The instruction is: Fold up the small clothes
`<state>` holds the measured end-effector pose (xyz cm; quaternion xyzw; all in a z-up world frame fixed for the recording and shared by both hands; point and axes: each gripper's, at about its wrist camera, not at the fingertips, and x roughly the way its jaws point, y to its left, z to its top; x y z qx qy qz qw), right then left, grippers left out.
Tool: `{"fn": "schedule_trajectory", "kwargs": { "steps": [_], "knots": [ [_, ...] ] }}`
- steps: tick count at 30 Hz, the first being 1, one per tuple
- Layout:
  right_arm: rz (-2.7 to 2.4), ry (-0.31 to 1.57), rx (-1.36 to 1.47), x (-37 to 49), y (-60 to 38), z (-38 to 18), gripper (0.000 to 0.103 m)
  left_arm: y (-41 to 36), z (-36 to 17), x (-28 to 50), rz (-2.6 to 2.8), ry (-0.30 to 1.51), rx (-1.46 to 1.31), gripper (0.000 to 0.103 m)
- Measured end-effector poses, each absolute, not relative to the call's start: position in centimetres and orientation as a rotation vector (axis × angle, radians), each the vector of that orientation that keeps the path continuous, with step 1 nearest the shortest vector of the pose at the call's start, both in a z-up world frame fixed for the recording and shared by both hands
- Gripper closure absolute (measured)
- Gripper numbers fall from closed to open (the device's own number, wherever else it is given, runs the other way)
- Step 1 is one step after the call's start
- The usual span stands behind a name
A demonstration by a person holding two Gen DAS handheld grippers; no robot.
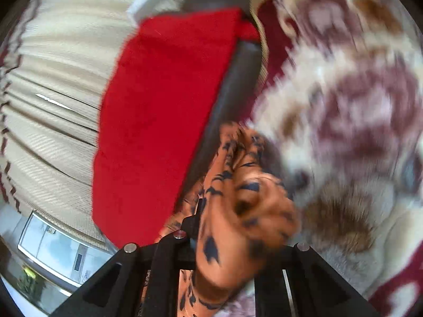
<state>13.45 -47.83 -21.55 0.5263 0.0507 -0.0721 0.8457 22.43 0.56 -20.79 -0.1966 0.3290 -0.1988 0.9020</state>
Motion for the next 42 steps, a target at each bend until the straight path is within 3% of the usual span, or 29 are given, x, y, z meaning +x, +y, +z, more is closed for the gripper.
{"fn": "schedule_trajectory", "kwargs": {
  "steps": [3,5,7,9,11,13,15,16,17,18,21,33,40,42],
  "knots": [
    [-0.221,0.029,1.046,9.8,-48.9,-19.5,0.089,-2.1,-20.8,20.5,-0.442,0.689,-0.269,0.082],
    [-0.273,0.025,1.065,8.2,-50.2,-19.8,0.089,-3.5,-22.5,20.3,-0.424,0.764,-0.178,0.075],
    [-0.283,0.086,1.141,7.5,-51.5,-22.0,0.089,-3.5,-24.5,21.0,-0.385,0.876,-0.134,0.073],
    [-0.267,0.188,1.202,8.0,-51.8,-24.1,0.087,-1.6,-25.4,21.7,-0.383,0.927,-0.222,0.058],
    [-0.277,0.258,1.209,8.7,-51.5,-25.0,0.085,0.7,-25.0,22.3,-0.353,0.927,-0.299,0.053],
    [-0.256,0.285,1.234,9.1,-51.9,-25.4,0.078,2.3,-24.1,22.2,-0.331,0.883,-0.322,0.052],
    [-0.260,0.283,1.248,9.0,-52.0,-25.6,0.053,2.9,-23.3,22.2,-0.290,0.832,-0.297,0.045],
    [-0.265,0.274,1.248,9.1,-52.1,-25.6,0.051,2.9,-23.4,22.4,-0.275,0.829,-0.278,0.041],
    [-0.257,0.273,1.229,9.4,-51.9,-25.4,0.053,2.6,-23.9,22.8,-0.258,0.850,-0.244,0.041],
    [-0.274,0.291,1.154,9.8,-51.2,-24.5,0.070,2.3,-24.4,23.1,-0.249,0.869,-0.223,0.041],
    [-0.336,0.309,0.948,10.6,-48.5,-21.7,0.086,2.7,-25.2,23.7,-0.233,0.913,-0.225,0.041],
    [-0.177,0.320,0.610,15.4,-33.5,-10.3,0.087,12.6,-21.8,23.5,-0.036,0.771,-0.369,0.041],
    [-0.065,0.519,0.515,22.9,-22.6,-14.0,0.087,16.1,-22.6,23.3,0.016,0.780,-0.405,0.041],
    [-0.068,0.624,0.477,25.3,-20.1,-16.7,0.082,16.7,-22.8,23.3,0.025,0.779,-0.404,0.041]
  ]
}}
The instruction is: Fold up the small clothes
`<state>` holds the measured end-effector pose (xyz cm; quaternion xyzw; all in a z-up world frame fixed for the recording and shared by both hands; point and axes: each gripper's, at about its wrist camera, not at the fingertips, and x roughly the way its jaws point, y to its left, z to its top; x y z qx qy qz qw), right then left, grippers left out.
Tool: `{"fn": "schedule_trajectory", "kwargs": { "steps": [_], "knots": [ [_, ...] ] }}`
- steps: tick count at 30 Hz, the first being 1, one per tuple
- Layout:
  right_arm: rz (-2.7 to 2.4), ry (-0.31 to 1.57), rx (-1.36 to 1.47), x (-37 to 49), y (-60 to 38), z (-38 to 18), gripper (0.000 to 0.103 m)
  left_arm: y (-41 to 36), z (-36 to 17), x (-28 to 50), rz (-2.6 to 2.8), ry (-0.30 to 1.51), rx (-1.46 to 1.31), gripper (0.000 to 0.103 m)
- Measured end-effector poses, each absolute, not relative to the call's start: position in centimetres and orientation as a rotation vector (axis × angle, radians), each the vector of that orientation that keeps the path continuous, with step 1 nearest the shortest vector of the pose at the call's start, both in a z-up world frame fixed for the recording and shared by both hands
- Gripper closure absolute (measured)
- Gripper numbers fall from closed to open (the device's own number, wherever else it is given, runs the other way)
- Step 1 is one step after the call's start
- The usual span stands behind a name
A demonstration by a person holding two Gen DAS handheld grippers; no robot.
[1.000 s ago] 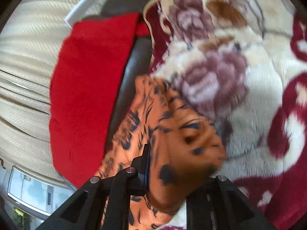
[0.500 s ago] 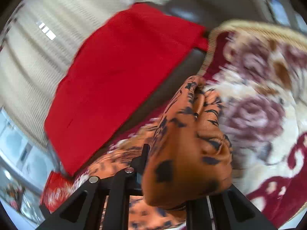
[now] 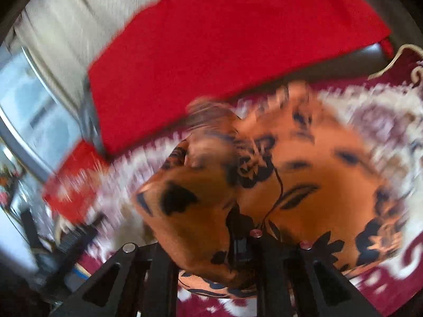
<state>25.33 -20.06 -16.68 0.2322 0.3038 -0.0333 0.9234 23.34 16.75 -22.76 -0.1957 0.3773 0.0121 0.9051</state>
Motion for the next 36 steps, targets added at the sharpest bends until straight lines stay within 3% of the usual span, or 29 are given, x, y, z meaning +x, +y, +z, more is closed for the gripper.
{"fn": "schedule_trajectory", "kwargs": {
  "steps": [2,4,6,7,14,16,20,24,26,28,32,36],
  "knots": [
    [-0.091,0.661,0.415,25.9,-18.5,-18.0,0.080,17.0,-22.8,23.3,0.030,0.776,-0.402,0.041],
    [-0.071,0.633,0.367,25.2,-17.8,-17.6,0.069,16.8,-22.7,23.3,0.013,0.779,-0.403,0.041],
    [0.026,0.646,0.373,24.7,-17.6,-17.2,0.022,16.4,-22.6,23.4,0.003,0.774,-0.395,0.041],
    [0.154,0.654,0.404,24.3,-17.6,-16.9,0.017,16.1,-22.4,23.3,-0.006,0.766,-0.395,0.041],
    [0.477,0.548,0.625,18.6,-22.9,-16.0,0.020,12.4,-20.9,22.6,-0.149,0.696,-0.348,0.041],
    [0.414,0.464,0.639,16.7,-25.6,-15.1,0.030,10.1,-20.6,22.3,-0.222,0.681,-0.304,0.041],
    [0.188,0.434,0.652,16.8,-30.3,-14.7,0.069,5.7,-20.1,21.8,-0.331,0.662,-0.243,0.040],
    [0.124,0.565,0.701,19.8,-31.1,-18.2,0.068,1.8,-21.2,22.0,-0.331,0.693,-0.146,0.037],
    [0.126,0.712,0.730,21.7,-30.0,-21.6,0.070,0.8,-23.4,22.9,-0.281,0.789,-0.094,0.037],
    [0.131,0.710,0.684,21.4,-28.2,-22.5,0.071,0.9,-25.3,23.5,-0.241,0.861,-0.076,0.033],
    [0.144,0.759,0.570,22.2,-26.9,-19.8,0.071,2.2,-26.5,23.3,-0.219,0.881,-0.088,0.028],
    [0.122,0.653,0.545,24.9,-27.4,-15.0,0.071,2.1,-26.9,23.0,-0.215,0.868,-0.061,0.028]
  ]
}}
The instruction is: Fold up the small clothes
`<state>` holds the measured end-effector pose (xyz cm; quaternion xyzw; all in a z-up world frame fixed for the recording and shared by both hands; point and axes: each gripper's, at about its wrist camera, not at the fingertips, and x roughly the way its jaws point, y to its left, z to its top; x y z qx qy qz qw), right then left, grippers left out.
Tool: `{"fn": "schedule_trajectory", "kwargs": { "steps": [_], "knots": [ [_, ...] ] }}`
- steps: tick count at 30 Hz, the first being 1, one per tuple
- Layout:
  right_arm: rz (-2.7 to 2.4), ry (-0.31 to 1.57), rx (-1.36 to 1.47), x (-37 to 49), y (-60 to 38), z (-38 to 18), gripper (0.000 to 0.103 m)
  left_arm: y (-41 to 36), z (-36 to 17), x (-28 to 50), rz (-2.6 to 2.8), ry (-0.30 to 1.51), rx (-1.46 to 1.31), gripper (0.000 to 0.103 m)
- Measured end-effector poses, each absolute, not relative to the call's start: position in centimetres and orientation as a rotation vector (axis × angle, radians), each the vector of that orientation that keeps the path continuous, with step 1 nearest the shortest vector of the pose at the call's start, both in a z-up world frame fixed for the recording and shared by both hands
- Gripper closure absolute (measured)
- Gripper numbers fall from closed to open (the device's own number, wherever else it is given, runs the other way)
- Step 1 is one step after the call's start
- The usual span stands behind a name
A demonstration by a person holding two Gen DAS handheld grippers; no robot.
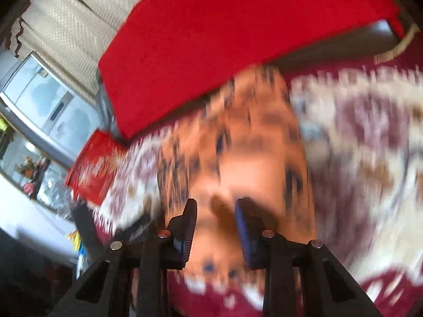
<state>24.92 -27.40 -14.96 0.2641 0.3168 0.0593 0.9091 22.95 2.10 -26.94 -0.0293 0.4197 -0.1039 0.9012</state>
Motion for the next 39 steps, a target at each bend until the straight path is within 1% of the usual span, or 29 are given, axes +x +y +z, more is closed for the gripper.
{"fn": "schedule_trajectory", "kwargs": {
  "steps": [3,5,7,10,11,14,17,19,22,24,26,30,34,39],
  "knots": [
    [0.053,0.639,0.539,29.4,-28.1,-13.0,0.070,2.0,-26.8,22.7,-0.216,0.860,-0.051,0.028],
    [-0.005,0.671,0.526,33.1,-28.3,-12.7,0.070,1.9,-26.8,22.6,-0.216,0.853,-0.040,0.028],
    [-0.057,0.722,0.521,36.2,-28.8,-13.2,0.070,1.6,-26.9,22.6,-0.218,0.852,-0.030,0.027],
    [-0.104,0.848,0.510,39.1,-30.4,-15.8,0.069,1.8,-26.8,22.6,-0.227,0.853,-0.031,0.027],
    [-0.115,0.850,0.506,39.1,-30.4,-16.2,0.070,1.9,-26.8,22.6,-0.230,0.855,-0.039,0.027],
    [-0.118,0.828,0.449,38.7,-29.4,-14.4,0.069,2.4,-26.8,22.5,-0.225,0.876,-0.071,0.027],
    [0.037,0.731,0.434,36.9,-27.3,-12.1,0.068,2.3,-26.8,22.3,-0.215,0.864,-0.062,0.027],
    [0.126,0.746,0.399,37.0,-25.1,-11.5,0.068,1.9,-26.7,22.1,-0.202,0.850,-0.038,0.027],
    [0.181,0.817,0.363,38.8,-22.5,-12.9,0.068,1.6,-26.6,22.0,-0.184,0.834,-0.011,0.027],
    [0.147,0.868,0.355,40.2,-21.7,-15.3,0.067,1.6,-26.6,22.0,-0.184,0.835,-0.011,0.027],
    [0.155,0.844,0.376,39.8,-21.9,-15.5,0.067,1.7,-26.5,21.9,-0.188,0.830,-0.011,0.027],
    [0.194,0.808,0.455,37.5,-23.5,-14.3,0.068,1.3,-26.4,21.7,-0.180,0.814,0.022,0.027],
    [0.213,0.740,0.471,31.9,-25.8,-12.2,0.068,1.4,-26.3,21.7,-0.176,0.818,0.018,0.027],
    [0.192,0.717,0.464,25.8,-27.3,-12.6,0.068,1.0,-26.2,21.4,-0.153,0.805,0.050,0.027]
  ]
}}
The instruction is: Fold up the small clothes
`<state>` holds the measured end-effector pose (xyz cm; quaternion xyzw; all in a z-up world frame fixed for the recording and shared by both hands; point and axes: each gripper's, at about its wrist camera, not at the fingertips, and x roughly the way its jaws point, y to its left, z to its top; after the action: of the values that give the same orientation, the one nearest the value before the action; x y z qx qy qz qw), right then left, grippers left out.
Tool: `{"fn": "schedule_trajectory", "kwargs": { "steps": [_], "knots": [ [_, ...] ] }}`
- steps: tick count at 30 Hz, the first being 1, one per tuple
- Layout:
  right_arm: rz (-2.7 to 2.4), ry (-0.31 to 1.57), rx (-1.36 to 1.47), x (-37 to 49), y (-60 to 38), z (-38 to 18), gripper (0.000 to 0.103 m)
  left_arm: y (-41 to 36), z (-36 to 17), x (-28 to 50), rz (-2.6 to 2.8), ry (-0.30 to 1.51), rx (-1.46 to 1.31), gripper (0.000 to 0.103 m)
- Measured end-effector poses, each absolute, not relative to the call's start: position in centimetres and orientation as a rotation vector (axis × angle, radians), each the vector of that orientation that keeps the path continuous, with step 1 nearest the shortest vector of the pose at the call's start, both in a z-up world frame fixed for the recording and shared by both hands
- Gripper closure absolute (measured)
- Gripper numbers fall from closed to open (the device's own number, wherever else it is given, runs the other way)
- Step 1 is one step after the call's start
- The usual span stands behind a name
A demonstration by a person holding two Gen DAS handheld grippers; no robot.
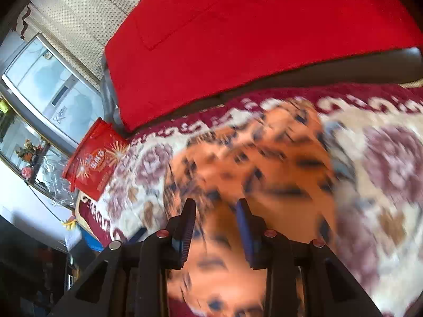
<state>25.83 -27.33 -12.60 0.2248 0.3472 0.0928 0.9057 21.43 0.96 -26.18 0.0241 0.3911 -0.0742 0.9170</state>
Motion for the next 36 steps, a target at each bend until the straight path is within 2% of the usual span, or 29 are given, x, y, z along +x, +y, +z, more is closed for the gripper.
{"fn": "schedule_trajectory", "kwargs": {
  "steps": [6,11,13,14,15,16,20,28,32,36],
  "knots": [
    [0.175,0.758,0.408,23.1,-27.1,-16.3,0.067,0.5,-26.0,21.3,-0.133,0.795,0.081,0.027],
    [0.214,0.727,0.458,21.6,-28.7,-15.2,0.066,1.1,-24.8,21.8,-0.181,0.804,0.067,0.027],
    [0.219,0.681,0.480,21.1,-29.6,-14.8,0.045,2.2,-23.5,22.1,-0.237,0.791,-0.016,0.024],
    [0.224,0.639,0.510,20.4,-30.7,-14.6,0.025,2.8,-23.0,22.4,-0.257,0.781,-0.055,0.015],
    [0.217,0.595,0.544,19.8,-31.9,-14.4,0.020,3.3,-22.6,22.7,-0.271,0.780,-0.088,0.010],
    [0.200,0.564,0.571,19.3,-32.9,-14.4,0.020,3.8,-22.4,23.1,-0.284,0.784,-0.119,0.007],
    [0.174,0.528,0.738,19.1,-37.8,-16.0,0.020,5.8,-23.2,25.7,-0.346,0.888,-0.308,0.007],
    [0.300,0.599,1.002,22.4,-41.7,-20.3,0.020,5.9,-28.0,28.8,-0.427,1.141,-0.520,0.007],
    [0.337,0.650,1.004,24.1,-40.8,-20.8,0.020,5.3,-28.6,29.1,-0.419,1.153,-0.542,0.007],
    [0.352,0.663,0.988,25.2,-40.1,-21.0,0.020,2.9,-26.7,28.3,-0.357,1.056,-0.374,0.007]
  ]
}}
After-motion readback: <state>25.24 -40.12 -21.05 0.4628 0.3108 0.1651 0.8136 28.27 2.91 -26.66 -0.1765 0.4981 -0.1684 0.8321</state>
